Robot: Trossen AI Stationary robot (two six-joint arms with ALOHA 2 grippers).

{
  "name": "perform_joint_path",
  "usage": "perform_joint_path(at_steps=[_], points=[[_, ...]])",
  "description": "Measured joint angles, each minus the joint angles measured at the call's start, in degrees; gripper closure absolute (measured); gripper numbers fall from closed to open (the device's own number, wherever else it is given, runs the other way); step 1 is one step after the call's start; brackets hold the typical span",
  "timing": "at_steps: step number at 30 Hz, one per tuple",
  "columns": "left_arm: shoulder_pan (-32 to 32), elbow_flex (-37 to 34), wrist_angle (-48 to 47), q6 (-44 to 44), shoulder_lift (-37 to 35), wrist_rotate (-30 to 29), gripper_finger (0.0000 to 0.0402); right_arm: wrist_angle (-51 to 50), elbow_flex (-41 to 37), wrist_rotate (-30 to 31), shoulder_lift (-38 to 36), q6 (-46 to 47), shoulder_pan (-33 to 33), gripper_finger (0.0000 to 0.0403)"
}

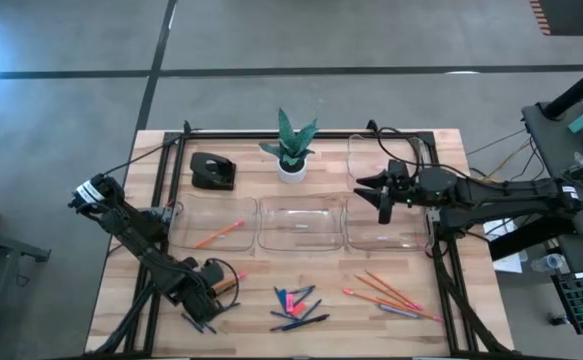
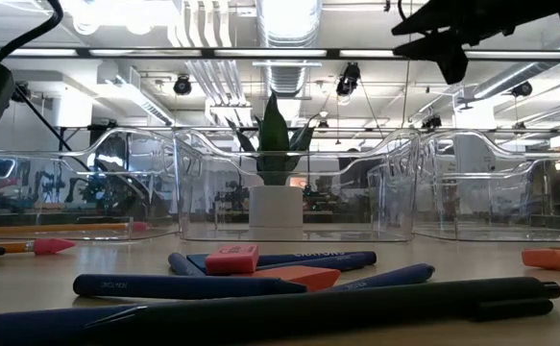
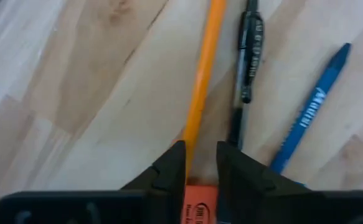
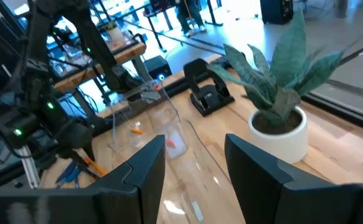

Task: Sort crayons/erasers/pens/pencils in bins
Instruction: Put the orange pencil into the bottom left transparent bin

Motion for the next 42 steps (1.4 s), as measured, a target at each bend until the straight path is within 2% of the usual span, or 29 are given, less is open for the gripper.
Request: perform_joint_path(at_steps=[6, 15, 18, 26, 34, 37, 42], points=[[0.0, -1.58, 0.04, -0.18, 0.0, -0.2, 0.0283, 0.03, 2.83, -0.04, 1.17, -0.56, 0.0, 0.0245], [-0.04, -3.26, 0.61, -1.7, -0.24, -1.92, 0.0282, -0.04, 3.58, -0.04, 3.79, -1.11, 0.0, 0.0245], [-0.08, -3.46, 0.49, -1.7, -0.24, -2.46, 0.0296, -0.04, 3.58, -0.04, 4.82, -1.11, 0.0, 0.0245], [-0.07, -3.94, -0.01, -1.52, -0.22, -3.21, 0.039, -0.06, 3.58, -0.04, 6.46, -1.1, 0.0, 0.0245], [0.1, -1.94, -0.21, 0.22, -1.71, -4.75, 0.0389, 0.01, 6.05, 0.0, 6.33, -1.09, 0.0, 0.0245], [0.02, -0.96, -0.01, 1.06, -3.32, -7.44, 0.0389, 0.08, 7.33, 0.0, 6.92, -1.08, 0.0, 0.0245], [0.02, 1.41, 0.55, 7.64, -5.84, -12.86, 0.0389, -0.02, 8.31, -0.08, 8.03, -1.09, 0.22, 0.0245]])
